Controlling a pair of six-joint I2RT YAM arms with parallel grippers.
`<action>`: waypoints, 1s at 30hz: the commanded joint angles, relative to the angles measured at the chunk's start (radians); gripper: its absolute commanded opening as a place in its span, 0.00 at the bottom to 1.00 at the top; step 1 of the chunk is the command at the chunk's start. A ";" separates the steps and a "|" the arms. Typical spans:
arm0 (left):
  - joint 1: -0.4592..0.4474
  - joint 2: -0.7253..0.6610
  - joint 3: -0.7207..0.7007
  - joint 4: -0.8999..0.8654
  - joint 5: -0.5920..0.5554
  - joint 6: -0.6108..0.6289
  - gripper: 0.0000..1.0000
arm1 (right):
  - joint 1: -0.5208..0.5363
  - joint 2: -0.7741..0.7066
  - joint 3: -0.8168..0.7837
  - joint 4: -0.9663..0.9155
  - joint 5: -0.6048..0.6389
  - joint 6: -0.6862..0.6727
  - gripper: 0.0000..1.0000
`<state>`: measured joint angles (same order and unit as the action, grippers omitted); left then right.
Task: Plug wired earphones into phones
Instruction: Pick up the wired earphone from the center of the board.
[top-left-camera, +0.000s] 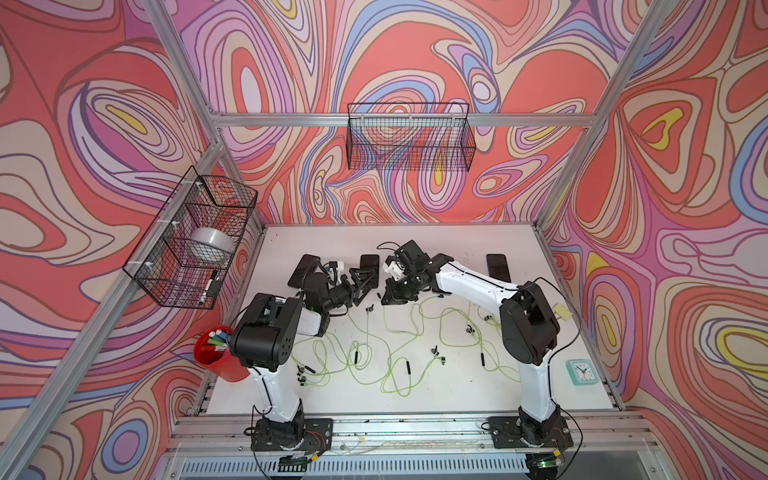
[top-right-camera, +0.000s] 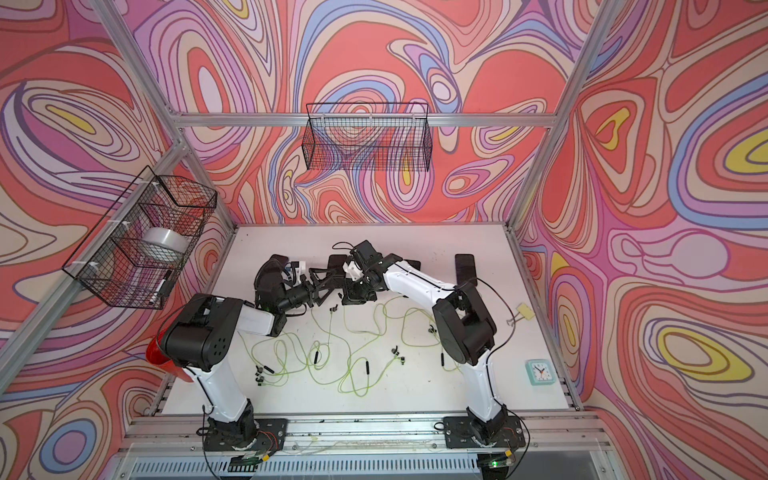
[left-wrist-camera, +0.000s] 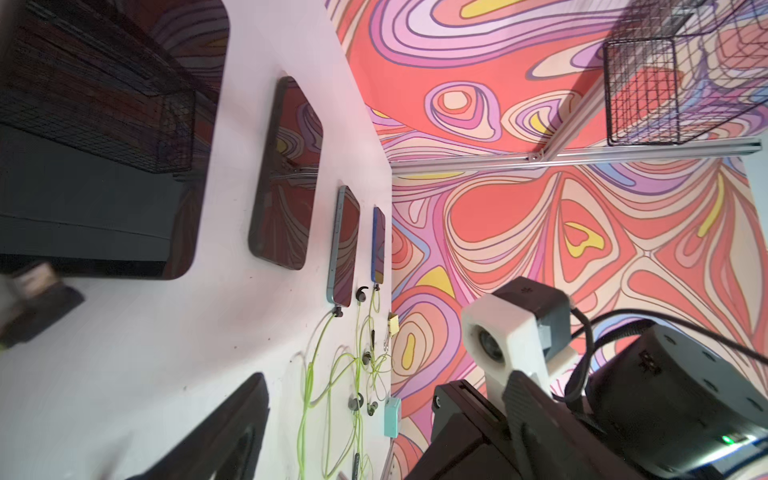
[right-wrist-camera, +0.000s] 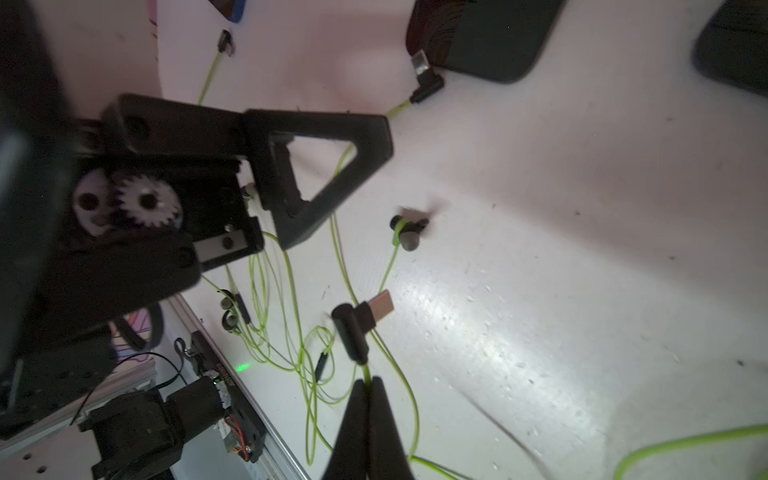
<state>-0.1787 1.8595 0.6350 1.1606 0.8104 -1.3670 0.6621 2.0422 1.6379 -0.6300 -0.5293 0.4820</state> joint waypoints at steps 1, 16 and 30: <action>-0.017 0.017 0.001 0.197 0.022 -0.064 0.94 | -0.004 0.005 -0.009 0.124 -0.112 0.044 0.00; -0.030 -0.042 -0.014 0.198 0.024 -0.072 0.69 | -0.054 0.042 -0.058 0.266 -0.182 0.140 0.00; -0.031 -0.059 -0.030 0.192 0.026 -0.077 0.50 | -0.084 0.062 -0.066 0.314 -0.206 0.173 0.00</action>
<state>-0.2043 1.8267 0.6159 1.2797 0.8192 -1.4307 0.5827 2.0876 1.5837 -0.3473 -0.7174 0.6418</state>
